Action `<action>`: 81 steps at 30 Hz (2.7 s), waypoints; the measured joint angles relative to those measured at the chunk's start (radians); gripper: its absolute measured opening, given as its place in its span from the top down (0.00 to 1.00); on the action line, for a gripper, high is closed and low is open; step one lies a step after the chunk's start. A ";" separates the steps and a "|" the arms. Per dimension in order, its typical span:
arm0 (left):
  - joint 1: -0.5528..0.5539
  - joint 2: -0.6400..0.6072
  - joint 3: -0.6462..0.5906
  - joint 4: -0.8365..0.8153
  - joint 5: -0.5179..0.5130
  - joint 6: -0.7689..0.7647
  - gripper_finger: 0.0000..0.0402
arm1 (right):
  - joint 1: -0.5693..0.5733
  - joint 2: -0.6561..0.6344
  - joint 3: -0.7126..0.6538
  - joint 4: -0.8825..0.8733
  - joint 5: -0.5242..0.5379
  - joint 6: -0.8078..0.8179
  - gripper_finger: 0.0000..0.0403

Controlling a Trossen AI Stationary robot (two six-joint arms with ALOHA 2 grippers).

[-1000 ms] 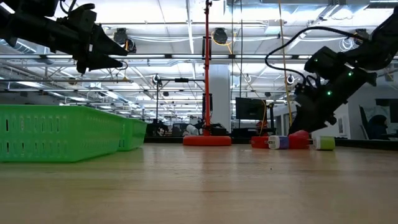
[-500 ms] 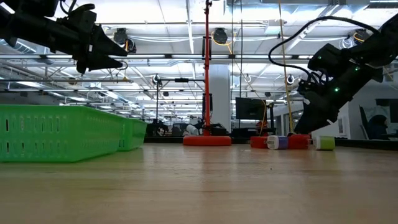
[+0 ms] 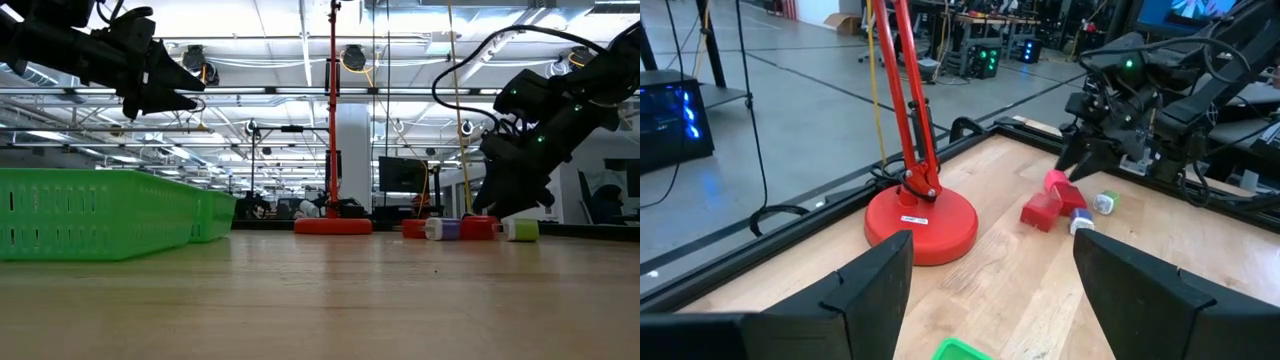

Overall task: Pick & Place Office items
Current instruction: Put the pink charger adapter into the top green bin

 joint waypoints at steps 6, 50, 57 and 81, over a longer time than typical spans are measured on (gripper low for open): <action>0.000 0.000 0.000 0.000 0.000 -0.002 0.32 | 0.025 -0.022 -0.001 -0.017 -0.180 0.104 0.40; 0.000 0.000 0.000 0.002 0.000 0.024 0.32 | 0.338 0.073 -0.002 0.059 0.216 -0.505 0.32; 0.000 0.000 0.000 0.002 0.000 0.023 0.32 | 0.338 0.074 -0.002 0.033 0.161 -0.506 0.43; 0.000 0.000 0.000 0.002 0.000 0.003 0.32 | 0.349 -0.077 0.024 0.037 0.177 -0.502 0.62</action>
